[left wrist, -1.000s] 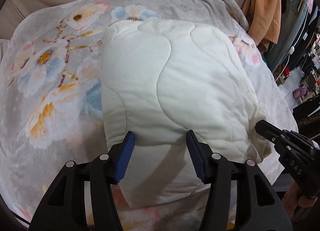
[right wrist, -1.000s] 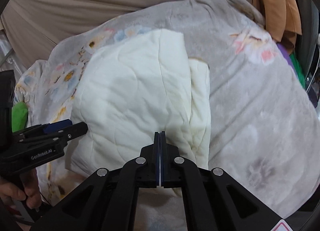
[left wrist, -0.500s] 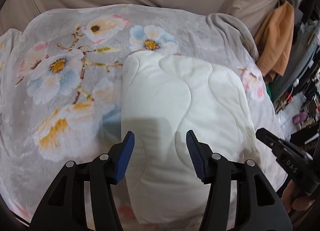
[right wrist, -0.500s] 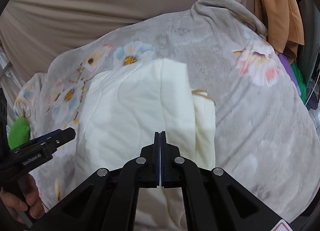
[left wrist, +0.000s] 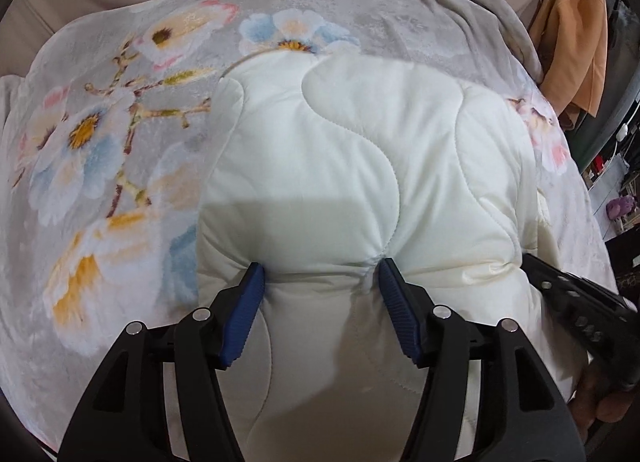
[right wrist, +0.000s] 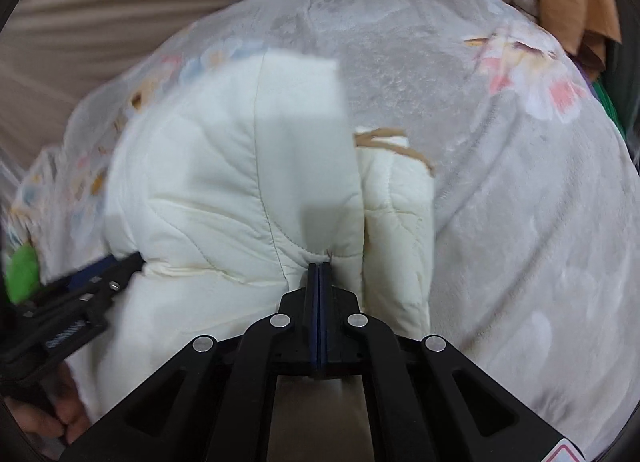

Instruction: Fold large clothes

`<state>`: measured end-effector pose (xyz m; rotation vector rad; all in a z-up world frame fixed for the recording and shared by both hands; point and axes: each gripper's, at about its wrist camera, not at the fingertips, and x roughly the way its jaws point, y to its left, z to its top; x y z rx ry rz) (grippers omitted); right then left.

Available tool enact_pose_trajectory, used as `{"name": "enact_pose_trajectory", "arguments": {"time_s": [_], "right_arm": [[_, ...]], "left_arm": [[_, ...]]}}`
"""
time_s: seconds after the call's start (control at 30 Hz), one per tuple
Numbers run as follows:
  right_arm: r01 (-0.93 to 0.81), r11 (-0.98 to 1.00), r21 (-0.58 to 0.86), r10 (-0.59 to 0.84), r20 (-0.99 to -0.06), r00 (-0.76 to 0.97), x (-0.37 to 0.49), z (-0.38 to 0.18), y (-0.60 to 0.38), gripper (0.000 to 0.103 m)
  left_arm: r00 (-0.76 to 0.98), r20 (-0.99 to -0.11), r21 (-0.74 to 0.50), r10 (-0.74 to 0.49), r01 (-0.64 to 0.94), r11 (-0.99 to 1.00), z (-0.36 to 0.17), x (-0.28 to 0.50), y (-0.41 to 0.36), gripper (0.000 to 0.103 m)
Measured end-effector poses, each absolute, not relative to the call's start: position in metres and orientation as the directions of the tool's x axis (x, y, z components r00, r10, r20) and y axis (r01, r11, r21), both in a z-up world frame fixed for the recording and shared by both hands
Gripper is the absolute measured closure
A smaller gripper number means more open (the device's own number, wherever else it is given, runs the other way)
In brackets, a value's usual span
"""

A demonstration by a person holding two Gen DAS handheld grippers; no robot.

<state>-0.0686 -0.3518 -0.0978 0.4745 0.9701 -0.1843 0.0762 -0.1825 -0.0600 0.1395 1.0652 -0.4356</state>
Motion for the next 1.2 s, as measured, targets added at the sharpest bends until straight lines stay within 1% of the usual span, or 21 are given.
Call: {"name": "enact_pose_trajectory", "arguments": {"time_s": [0.03, 0.07, 0.1, 0.13, 0.17, 0.2, 0.27, 0.4, 0.53, 0.57, 0.63, 0.7, 0.77, 0.83, 0.87, 0.9, 0.93, 0.97, 1.0, 1.07, 1.2], "right_arm": [[0.360, 0.871, 0.334, 0.067, -0.807, 0.587, -0.080, -0.087, -0.353, 0.098], [0.358, 0.867, 0.347, 0.065, -0.791, 0.608, -0.091, -0.077, -0.354, 0.092], [0.357, 0.870, 0.340, 0.052, -0.783, 0.620, -0.104, -0.067, -0.356, 0.079], [0.360, 0.872, 0.331, 0.039, -0.781, 0.624, -0.115, -0.061, -0.358, 0.070], [0.366, 0.869, 0.332, 0.036, -0.781, 0.623, -0.128, -0.059, -0.361, 0.057], [0.371, 0.866, 0.336, 0.040, -0.785, 0.618, -0.136, -0.060, -0.363, 0.052], [0.389, 0.846, 0.366, 0.071, -0.798, 0.599, -0.149, -0.070, -0.371, 0.044], [0.421, 0.744, 0.519, 0.198, -0.773, 0.603, -0.155, -0.101, -0.388, 0.037], [0.420, 0.653, 0.630, 0.328, -0.735, 0.593, -0.144, -0.130, -0.390, 0.030], [0.417, 0.644, 0.642, 0.347, -0.731, 0.588, -0.141, -0.136, -0.389, 0.023], [0.415, 0.641, 0.645, 0.366, -0.733, 0.574, -0.132, -0.146, -0.386, 0.021], [0.405, 0.647, 0.646, 0.390, -0.737, 0.552, -0.123, -0.155, -0.381, 0.017], [0.404, 0.655, 0.638, 0.386, -0.743, 0.547, -0.117, -0.160, -0.376, 0.016], [0.397, 0.667, 0.630, 0.377, -0.746, 0.549, -0.113, -0.157, -0.373, 0.025], [0.375, 0.675, 0.636, 0.384, -0.736, 0.558, -0.113, -0.153, -0.371, 0.044], [0.356, 0.687, 0.633, 0.382, -0.732, 0.564, -0.112, -0.146, -0.367, 0.057], [0.337, 0.709, 0.619, 0.370, -0.734, 0.569, -0.111, -0.137, -0.363, 0.063], [0.319, 0.727, 0.609, 0.361, -0.733, 0.576, -0.111, -0.128, -0.361, 0.069], [0.298, 0.740, 0.603, 0.351, -0.724, 0.593, -0.112, -0.115, -0.357, 0.072], [0.252, 0.765, 0.592, 0.333, -0.699, 0.632, -0.112, -0.089, -0.349, 0.073], [0.143, 0.823, 0.550, 0.294, -0.628, 0.721, -0.099, -0.027, -0.327, 0.074]], "left_arm": [[0.402, -0.869, -0.119, -0.289, 0.398, 0.910, -0.051, 0.074, -0.176, 0.045], [0.395, -0.867, -0.140, -0.303, 0.390, 0.910, -0.044, 0.072, -0.170, 0.046], [0.390, -0.863, -0.165, -0.322, 0.383, 0.909, -0.036, 0.068, -0.164, 0.044], [0.385, -0.854, -0.204, -0.350, 0.372, 0.906, -0.029, 0.063, -0.154, 0.041], [0.374, -0.847, -0.252, -0.379, 0.346, 0.904, -0.024, 0.058, -0.139, 0.031], [0.363, -0.843, -0.283, -0.396, 0.326, 0.902, -0.023, 0.054, -0.131, 0.025], [0.320, -0.841, -0.357, -0.437, 0.278, 0.892, -0.031, 0.047, -0.110, 0.023], [0.221, -0.849, -0.447, -0.480, 0.183, 0.875, -0.067, 0.038, -0.090, 0.021], [0.173, -0.792, -0.574, -0.585, 0.113, 0.811, -0.090, 0.037, -0.089, 0.015], [0.171, -0.789, -0.579, -0.590, 0.116, 0.807, -0.093, 0.038, -0.092, 0.011], [0.175, -0.791, -0.570, -0.586, 0.135, 0.810, -0.098, 0.038, -0.100, 0.006], [0.180, -0.796, -0.556, -0.578, 0.156, 0.816, -0.101, 0.039, -0.107, 0.005], [0.182, -0.802, -0.546, -0.569, 0.164, 0.822, -0.103, 0.040, -0.112, 0.005], [0.185, -0.807, -0.536, -0.562, 0.172, 0.826, -0.099, 0.041, -0.115, 0.007], [0.191, -0.810, -0.525, -0.555, 0.188, 0.830, -0.093, 0.041, -0.117, 0.014], [0.200, -0.809, -0.514, -0.552, 0.213, 0.831, -0.084, 0.039, -0.119, 0.023], [0.209, -0.805, -0.509, -0.555, 0.236, 0.828, -0.076, 0.038, -0.120, 0.027], [0.218, -0.801, -0.503, -0.558, 0.260, 0.824, -0.068, 0.038, -0.119, 0.035], [0.238, -0.789, -0.495, -0.566, 0.298, 0.816, -0.053, 0.037, -0.118, 0.042], [0.275, -0.758, -0.493, -0.592, 0.352, 0.796, -0.025, 0.037, -0.116, 0.047], [0.375, -0.677, -0.468, -0.633, 0.443, 0.764, 0.038, 0.042, -0.100, 0.048]]}}
